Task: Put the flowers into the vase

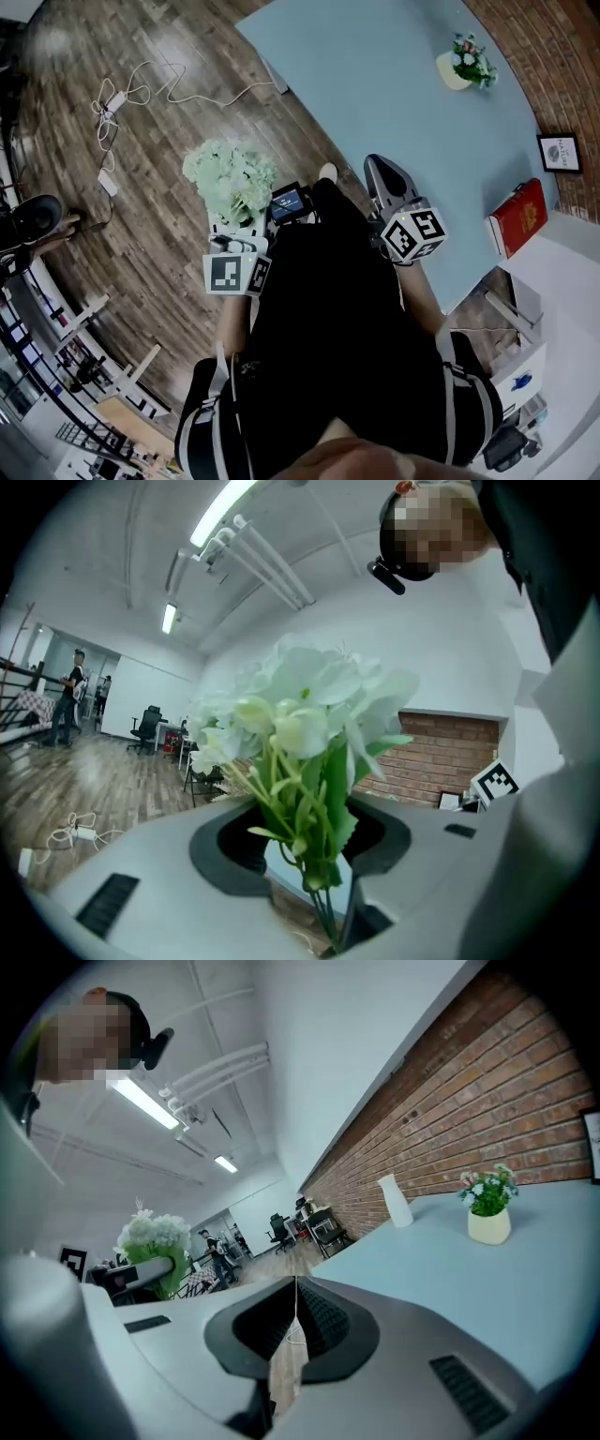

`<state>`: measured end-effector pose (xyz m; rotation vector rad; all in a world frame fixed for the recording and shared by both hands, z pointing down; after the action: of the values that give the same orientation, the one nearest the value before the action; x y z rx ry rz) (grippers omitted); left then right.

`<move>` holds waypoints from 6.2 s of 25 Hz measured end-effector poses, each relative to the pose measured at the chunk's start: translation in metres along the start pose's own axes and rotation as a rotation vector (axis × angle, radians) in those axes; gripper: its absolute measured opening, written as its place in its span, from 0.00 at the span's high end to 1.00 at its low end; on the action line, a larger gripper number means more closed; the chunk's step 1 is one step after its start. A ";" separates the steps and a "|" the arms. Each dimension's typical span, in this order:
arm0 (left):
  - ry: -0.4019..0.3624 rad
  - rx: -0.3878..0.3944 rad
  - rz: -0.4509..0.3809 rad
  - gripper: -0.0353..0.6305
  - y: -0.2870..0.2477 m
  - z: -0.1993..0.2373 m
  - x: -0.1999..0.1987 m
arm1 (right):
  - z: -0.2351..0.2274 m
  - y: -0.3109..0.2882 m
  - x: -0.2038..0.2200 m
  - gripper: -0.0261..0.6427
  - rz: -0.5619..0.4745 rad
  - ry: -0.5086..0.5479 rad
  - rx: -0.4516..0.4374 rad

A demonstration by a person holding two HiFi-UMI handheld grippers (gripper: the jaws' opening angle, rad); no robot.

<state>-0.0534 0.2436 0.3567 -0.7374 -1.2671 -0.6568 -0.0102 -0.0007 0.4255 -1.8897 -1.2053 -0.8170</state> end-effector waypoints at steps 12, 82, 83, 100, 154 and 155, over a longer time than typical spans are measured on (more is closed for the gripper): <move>0.004 -0.071 -0.075 0.66 -0.121 0.061 -0.061 | -0.024 -0.125 -0.061 0.93 -0.005 -0.013 -0.081; -0.238 1.140 -0.084 0.66 -0.674 -0.002 -0.198 | -0.078 -0.275 -0.121 0.93 -0.483 -0.447 0.997; -0.243 1.146 -0.102 0.66 -0.680 -0.008 -0.205 | -0.077 -0.276 -0.120 0.93 -0.486 -0.453 1.009; -0.241 1.164 -0.301 0.66 -0.734 -0.073 -0.251 | -0.075 -0.265 -0.094 0.93 -0.491 -0.552 1.115; -0.461 1.142 -0.095 0.49 -0.769 -0.076 -0.037 | -0.072 -0.262 -0.072 0.93 -0.473 -0.600 1.178; -0.459 1.143 -0.087 0.48 -0.768 -0.075 -0.036 | -0.070 -0.262 -0.072 0.93 -0.471 -0.602 1.178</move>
<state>-0.6174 -0.2826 0.4068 0.1446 -1.8098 0.2469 -0.2876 -0.0178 0.4676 -0.8499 -1.9325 0.3294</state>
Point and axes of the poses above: the fingertips, and each gripper's own axes: y backward along the fingers, z to its left, x out of its underside, the point moved 4 cm from there along y, backward along the fingers, and after that the axes turned 5 degrees about -y, right-handed, at the moved point
